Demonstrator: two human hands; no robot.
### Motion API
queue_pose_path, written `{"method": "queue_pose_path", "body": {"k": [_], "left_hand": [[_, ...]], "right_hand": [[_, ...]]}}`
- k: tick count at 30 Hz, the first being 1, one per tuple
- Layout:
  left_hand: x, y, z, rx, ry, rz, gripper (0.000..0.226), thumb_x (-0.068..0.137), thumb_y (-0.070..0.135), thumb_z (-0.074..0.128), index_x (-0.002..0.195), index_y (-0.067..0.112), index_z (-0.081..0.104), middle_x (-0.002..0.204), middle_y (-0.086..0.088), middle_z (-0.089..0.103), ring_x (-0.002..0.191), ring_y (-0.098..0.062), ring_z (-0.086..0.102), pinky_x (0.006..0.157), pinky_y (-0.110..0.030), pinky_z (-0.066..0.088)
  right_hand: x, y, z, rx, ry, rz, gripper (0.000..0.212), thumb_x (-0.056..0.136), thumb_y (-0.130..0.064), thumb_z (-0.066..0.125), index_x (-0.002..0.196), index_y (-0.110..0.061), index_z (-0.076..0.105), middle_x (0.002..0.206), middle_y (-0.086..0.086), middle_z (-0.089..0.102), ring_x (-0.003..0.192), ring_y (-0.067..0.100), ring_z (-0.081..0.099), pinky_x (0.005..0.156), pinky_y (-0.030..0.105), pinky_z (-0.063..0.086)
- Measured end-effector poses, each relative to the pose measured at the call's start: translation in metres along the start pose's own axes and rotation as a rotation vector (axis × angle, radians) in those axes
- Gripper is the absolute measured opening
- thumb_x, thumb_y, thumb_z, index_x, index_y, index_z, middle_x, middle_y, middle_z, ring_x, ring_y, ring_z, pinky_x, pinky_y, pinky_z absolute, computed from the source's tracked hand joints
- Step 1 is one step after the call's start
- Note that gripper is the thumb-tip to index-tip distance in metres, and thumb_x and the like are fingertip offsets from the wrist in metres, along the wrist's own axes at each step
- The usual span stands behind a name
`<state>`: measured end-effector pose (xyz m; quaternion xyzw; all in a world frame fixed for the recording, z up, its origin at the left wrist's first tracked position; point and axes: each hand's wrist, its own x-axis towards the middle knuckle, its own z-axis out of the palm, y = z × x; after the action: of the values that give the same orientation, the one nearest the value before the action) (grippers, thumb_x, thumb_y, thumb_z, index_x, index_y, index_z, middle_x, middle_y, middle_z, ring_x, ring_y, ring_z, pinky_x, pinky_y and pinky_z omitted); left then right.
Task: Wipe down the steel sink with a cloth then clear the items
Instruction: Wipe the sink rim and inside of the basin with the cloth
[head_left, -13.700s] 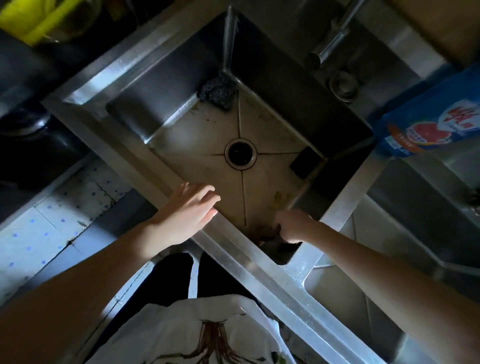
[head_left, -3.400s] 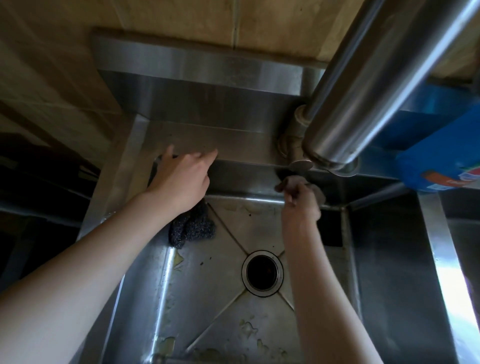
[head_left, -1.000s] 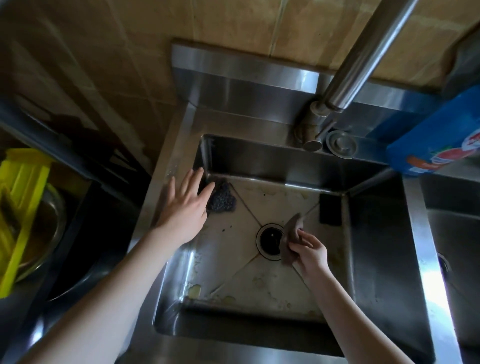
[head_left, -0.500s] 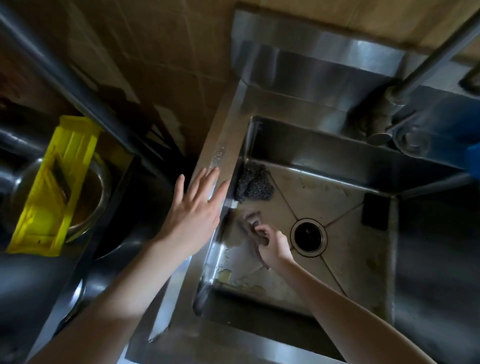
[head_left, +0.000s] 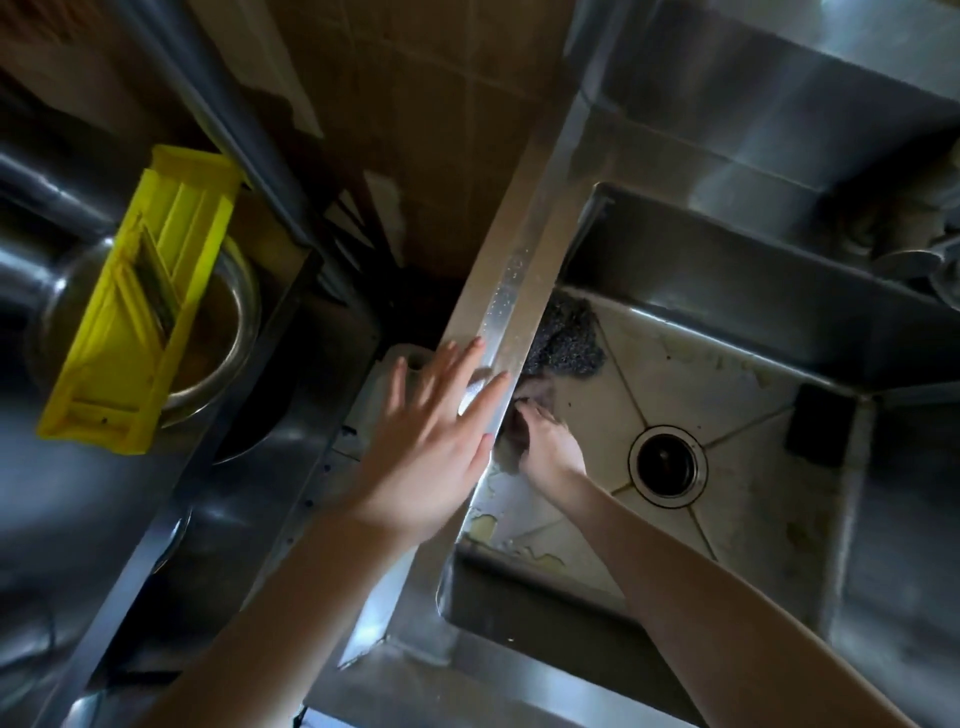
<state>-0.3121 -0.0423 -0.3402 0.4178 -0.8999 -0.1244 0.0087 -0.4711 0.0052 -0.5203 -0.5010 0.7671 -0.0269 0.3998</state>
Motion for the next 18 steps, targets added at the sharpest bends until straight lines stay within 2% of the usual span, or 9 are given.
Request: {"method": "queue_pose_path", "body": {"k": [2, 7, 8, 10, 12, 13, 15, 17, 18], "left_hand": [[-0.002, 0.0, 0.0, -0.006, 0.002, -0.01, 0.05, 0.078, 0.014, 0.068, 0.127, 0.013, 0.056, 0.141, -0.016, 0.046, 0.13, -0.035, 0.043, 0.1, -0.064, 0.032], [-0.013, -0.002, 0.0, 0.007, 0.009, 0.001, 0.052, 0.08, 0.018, 0.066, 0.13, 0.015, 0.054, 0.143, -0.015, 0.044, 0.132, -0.033, 0.042, 0.102, -0.061, 0.031], [-0.016, -0.003, 0.001, 0.01, 0.011, 0.001, 0.053, 0.08, 0.019, 0.066, 0.131, 0.015, 0.052, 0.143, -0.015, 0.044, 0.132, -0.033, 0.042, 0.102, -0.061, 0.03], [-0.022, -0.003, 0.002, 0.015, 0.016, 0.0, 0.056, 0.079, 0.019, 0.068, 0.132, 0.014, 0.052, 0.142, -0.016, 0.045, 0.13, -0.034, 0.045, 0.101, -0.063, 0.032], [-0.028, -0.004, 0.004, 0.016, 0.028, -0.001, 0.056, 0.077, 0.017, 0.07, 0.13, 0.012, 0.054, 0.139, -0.017, 0.048, 0.127, -0.034, 0.047, 0.097, -0.064, 0.035], [-0.031, -0.003, 0.005, 0.011, 0.035, -0.004, 0.055, 0.076, 0.017, 0.071, 0.129, 0.011, 0.055, 0.139, -0.017, 0.048, 0.127, -0.034, 0.048, 0.096, -0.064, 0.036], [-0.037, -0.002, 0.007, -0.007, 0.039, -0.009, 0.054, 0.078, 0.017, 0.069, 0.129, 0.012, 0.055, 0.14, -0.016, 0.047, 0.128, -0.033, 0.046, 0.098, -0.062, 0.035], [-0.041, 0.0, 0.009, -0.021, 0.036, -0.004, 0.054, 0.081, 0.017, 0.065, 0.133, 0.014, 0.052, 0.142, -0.015, 0.044, 0.132, -0.033, 0.042, 0.101, -0.06, 0.033], [-0.043, 0.001, 0.011, -0.019, 0.032, -0.001, 0.054, 0.081, 0.017, 0.064, 0.134, 0.014, 0.05, 0.143, -0.015, 0.043, 0.133, -0.033, 0.04, 0.102, -0.059, 0.032]], "right_hand": [[-0.005, 0.001, 0.0, -0.032, -0.031, -0.043, 0.061, 0.081, -0.006, 0.052, 0.139, -0.02, 0.042, 0.142, 0.005, 0.049, 0.122, 0.034, 0.048, 0.096, 0.038, 0.044], [-0.044, 0.02, 0.023, -0.286, -0.216, -0.287, 0.069, 0.081, 0.004, 0.044, 0.141, -0.029, 0.037, 0.146, -0.001, 0.041, 0.125, 0.03, 0.046, 0.095, 0.037, 0.046], [-0.055, 0.027, 0.028, -0.369, -0.252, -0.401, 0.067, 0.082, 0.001, 0.045, 0.14, -0.03, 0.035, 0.143, 0.0, 0.043, 0.12, 0.03, 0.049, 0.088, 0.035, 0.048], [-0.07, 0.041, 0.035, -0.612, -0.245, -0.755, 0.062, 0.081, -0.012, 0.055, 0.138, -0.026, 0.035, 0.135, 0.002, 0.047, 0.111, 0.027, 0.055, 0.075, 0.031, 0.052], [-0.071, 0.053, 0.037, -0.954, -0.261, -1.022, 0.066, 0.076, -0.025, 0.064, 0.136, -0.019, 0.04, 0.136, 0.001, 0.051, 0.116, 0.021, 0.056, 0.08, 0.03, 0.054], [-0.069, 0.057, 0.036, -1.025, -0.275, -1.058, 0.067, 0.076, -0.027, 0.065, 0.137, -0.019, 0.038, 0.138, 0.002, 0.05, 0.119, 0.02, 0.055, 0.085, 0.029, 0.053], [-0.06, 0.06, 0.026, -0.969, -0.303, -1.024, 0.068, 0.081, -0.021, 0.063, 0.14, -0.02, 0.028, 0.148, 0.008, 0.04, 0.123, 0.024, 0.053, 0.087, 0.033, 0.054], [-0.048, 0.061, 0.011, -0.765, -0.181, -0.878, 0.071, 0.074, -0.013, 0.07, 0.138, -0.024, 0.041, 0.144, 0.008, 0.045, 0.112, 0.024, 0.059, 0.07, 0.031, 0.058], [-0.043, 0.064, 0.003, -0.667, -0.128, -0.808, 0.069, 0.074, -0.008, 0.068, 0.137, -0.025, 0.046, 0.142, 0.007, 0.049, 0.11, 0.024, 0.059, 0.068, 0.031, 0.058]]}}
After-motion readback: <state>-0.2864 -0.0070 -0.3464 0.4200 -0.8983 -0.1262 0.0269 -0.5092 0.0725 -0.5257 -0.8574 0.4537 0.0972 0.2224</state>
